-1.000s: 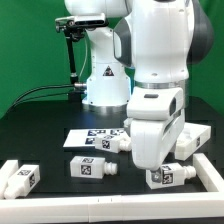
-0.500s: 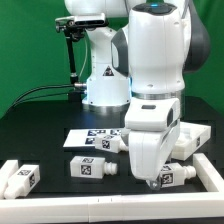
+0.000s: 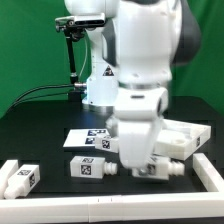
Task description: Assemble one leg
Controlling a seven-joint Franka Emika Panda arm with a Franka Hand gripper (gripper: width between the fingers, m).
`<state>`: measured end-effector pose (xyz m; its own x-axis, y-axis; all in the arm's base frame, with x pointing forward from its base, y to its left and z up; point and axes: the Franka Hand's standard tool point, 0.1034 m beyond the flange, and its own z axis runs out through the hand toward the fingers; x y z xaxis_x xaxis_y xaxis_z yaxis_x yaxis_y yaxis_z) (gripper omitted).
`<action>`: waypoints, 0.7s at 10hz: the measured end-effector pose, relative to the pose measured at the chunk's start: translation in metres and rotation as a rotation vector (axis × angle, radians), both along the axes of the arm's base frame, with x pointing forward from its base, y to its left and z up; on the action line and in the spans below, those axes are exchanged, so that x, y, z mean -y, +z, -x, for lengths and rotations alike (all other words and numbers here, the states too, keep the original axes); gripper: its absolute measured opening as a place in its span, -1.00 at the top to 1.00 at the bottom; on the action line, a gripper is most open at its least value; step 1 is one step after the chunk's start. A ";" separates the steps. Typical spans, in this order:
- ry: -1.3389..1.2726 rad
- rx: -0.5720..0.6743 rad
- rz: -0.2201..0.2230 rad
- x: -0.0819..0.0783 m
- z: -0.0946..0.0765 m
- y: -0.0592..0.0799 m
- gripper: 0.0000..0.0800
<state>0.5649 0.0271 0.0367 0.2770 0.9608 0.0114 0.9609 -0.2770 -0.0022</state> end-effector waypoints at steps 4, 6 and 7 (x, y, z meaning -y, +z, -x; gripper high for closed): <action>0.218 -0.053 -0.003 0.051 0.004 0.023 0.29; 0.224 -0.043 0.000 0.051 0.000 0.022 0.29; 0.223 -0.046 -0.001 0.051 0.001 0.021 0.29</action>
Offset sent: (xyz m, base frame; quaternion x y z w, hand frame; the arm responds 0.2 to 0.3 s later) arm 0.0416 -0.0029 -0.0219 0.1396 0.0988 0.0449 0.9842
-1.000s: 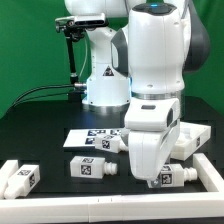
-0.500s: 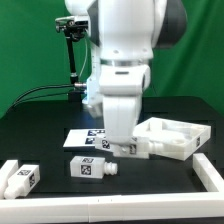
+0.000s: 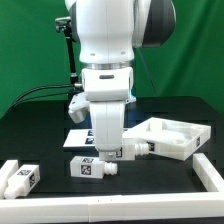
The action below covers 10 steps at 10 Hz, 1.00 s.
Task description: Assemble one leg
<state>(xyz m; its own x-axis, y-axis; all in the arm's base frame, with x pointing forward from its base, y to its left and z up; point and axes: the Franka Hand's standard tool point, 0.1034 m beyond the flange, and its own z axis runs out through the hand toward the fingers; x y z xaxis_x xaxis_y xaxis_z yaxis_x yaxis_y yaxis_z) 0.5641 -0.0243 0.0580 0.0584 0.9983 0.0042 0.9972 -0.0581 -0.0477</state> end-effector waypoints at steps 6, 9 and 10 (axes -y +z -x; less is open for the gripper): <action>0.310 -0.069 -0.040 0.111 0.097 0.000 0.29; 0.293 -0.079 -0.045 0.114 0.097 -0.004 0.29; 0.291 -0.079 -0.045 0.115 0.098 -0.005 0.29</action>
Offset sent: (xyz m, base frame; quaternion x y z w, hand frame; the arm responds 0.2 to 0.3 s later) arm -0.0783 -0.0675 0.0079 0.0084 0.0345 -0.2052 0.9781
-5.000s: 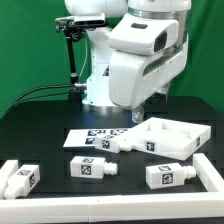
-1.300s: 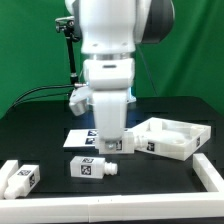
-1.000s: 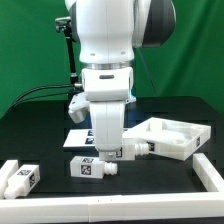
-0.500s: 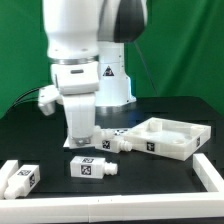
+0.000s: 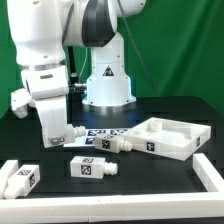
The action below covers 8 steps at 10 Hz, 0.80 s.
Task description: Assemble one leg
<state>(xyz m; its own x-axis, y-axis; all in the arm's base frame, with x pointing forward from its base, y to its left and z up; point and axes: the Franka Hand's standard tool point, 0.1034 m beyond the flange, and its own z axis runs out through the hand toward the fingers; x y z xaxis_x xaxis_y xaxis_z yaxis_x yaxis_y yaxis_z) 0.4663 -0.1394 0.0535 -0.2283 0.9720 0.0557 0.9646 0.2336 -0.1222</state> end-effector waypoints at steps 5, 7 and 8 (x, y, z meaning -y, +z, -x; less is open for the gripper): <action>0.124 -0.058 -0.080 0.031 0.070 -0.045 0.29; 0.109 -0.050 -0.079 0.030 0.071 -0.045 0.29; 0.100 -0.043 -0.076 0.027 0.070 -0.045 0.29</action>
Offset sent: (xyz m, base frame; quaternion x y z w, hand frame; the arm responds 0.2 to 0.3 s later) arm -0.0690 -0.0180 -0.0549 -0.0255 0.0589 -0.0659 0.9958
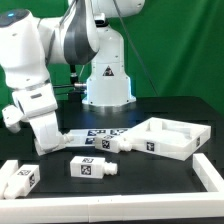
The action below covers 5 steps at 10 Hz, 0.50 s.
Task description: Assemble one leg
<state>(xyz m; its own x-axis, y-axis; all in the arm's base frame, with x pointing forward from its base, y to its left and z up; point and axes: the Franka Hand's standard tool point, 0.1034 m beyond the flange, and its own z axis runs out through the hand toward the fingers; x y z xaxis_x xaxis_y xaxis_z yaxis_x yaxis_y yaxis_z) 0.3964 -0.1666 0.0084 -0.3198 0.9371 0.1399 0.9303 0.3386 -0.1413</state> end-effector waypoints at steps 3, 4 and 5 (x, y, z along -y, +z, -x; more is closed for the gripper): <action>0.002 0.004 0.001 -0.001 0.000 0.000 0.29; 0.002 0.003 0.001 -0.001 0.000 0.000 -0.10; -0.061 0.000 0.014 -0.005 -0.001 0.002 -0.42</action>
Offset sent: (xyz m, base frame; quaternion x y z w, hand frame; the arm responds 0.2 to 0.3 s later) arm 0.0000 0.0000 0.0000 0.0000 0.0000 0.0000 1.0000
